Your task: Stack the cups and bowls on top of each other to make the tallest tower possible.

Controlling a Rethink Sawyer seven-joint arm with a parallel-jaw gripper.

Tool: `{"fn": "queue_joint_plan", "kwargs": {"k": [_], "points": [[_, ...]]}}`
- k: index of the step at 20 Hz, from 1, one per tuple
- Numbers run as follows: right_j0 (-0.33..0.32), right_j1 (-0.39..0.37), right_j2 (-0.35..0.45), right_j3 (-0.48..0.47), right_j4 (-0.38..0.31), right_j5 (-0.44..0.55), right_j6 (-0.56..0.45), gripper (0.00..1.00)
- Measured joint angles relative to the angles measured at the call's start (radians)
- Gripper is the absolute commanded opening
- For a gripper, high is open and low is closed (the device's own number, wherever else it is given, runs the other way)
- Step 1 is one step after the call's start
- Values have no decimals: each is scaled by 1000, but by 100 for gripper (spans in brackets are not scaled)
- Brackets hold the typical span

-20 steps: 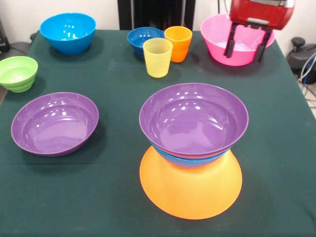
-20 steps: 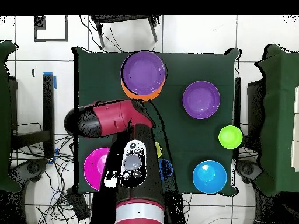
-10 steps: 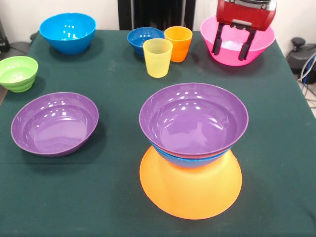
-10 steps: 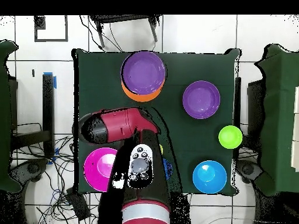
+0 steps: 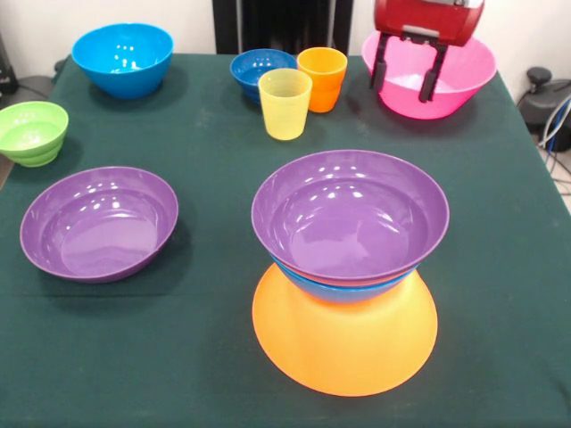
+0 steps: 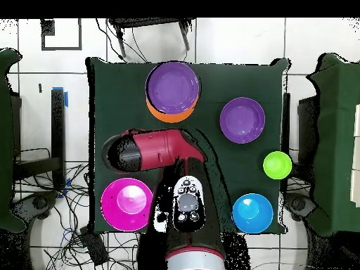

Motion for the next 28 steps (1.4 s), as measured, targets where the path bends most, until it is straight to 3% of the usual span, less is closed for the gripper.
{"fn": "queue_joint_plan", "kwargs": {"k": [12, 20, 28], "points": [[-168, -72, 54, -11, -57, 46, -17, 100], [-235, -106, 96, -58, -96, 144, -74, 100], [-295, -111, 153, -107, -131, 163, -138, 100]]}}
